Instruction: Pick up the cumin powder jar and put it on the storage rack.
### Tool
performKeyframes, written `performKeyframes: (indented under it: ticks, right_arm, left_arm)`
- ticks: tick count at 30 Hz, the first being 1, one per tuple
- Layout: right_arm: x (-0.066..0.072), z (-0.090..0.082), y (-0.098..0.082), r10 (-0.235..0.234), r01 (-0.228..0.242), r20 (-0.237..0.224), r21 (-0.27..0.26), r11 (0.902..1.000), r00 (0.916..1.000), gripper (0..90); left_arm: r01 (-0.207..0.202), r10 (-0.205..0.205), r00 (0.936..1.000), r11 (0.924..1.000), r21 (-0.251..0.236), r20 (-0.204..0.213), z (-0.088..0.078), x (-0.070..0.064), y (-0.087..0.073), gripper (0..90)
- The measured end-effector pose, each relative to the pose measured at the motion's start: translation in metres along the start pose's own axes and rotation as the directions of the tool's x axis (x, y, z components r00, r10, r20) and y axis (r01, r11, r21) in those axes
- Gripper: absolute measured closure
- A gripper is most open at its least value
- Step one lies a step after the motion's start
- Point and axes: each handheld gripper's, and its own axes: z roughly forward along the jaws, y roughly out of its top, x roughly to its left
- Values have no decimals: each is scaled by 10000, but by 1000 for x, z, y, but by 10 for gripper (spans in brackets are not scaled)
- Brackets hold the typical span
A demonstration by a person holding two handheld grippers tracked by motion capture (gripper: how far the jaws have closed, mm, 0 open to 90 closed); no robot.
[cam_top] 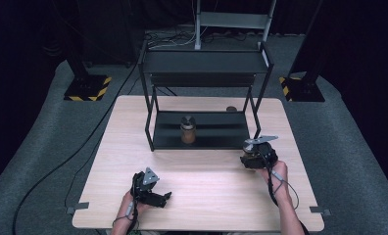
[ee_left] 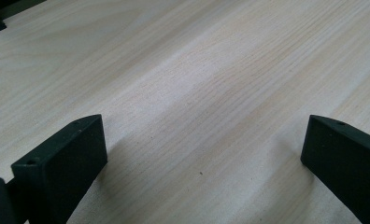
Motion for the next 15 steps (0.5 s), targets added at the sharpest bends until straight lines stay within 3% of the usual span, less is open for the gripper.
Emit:
performKeyframes:
  ticks: [15]
  right_arm:
    - [2, 6, 5, -45, 46, -181, 55, 10000, 9998, 300]
  left_arm:
    - [-2, 2, 10000, 10000, 1, 1, 0, 0, 0, 0]
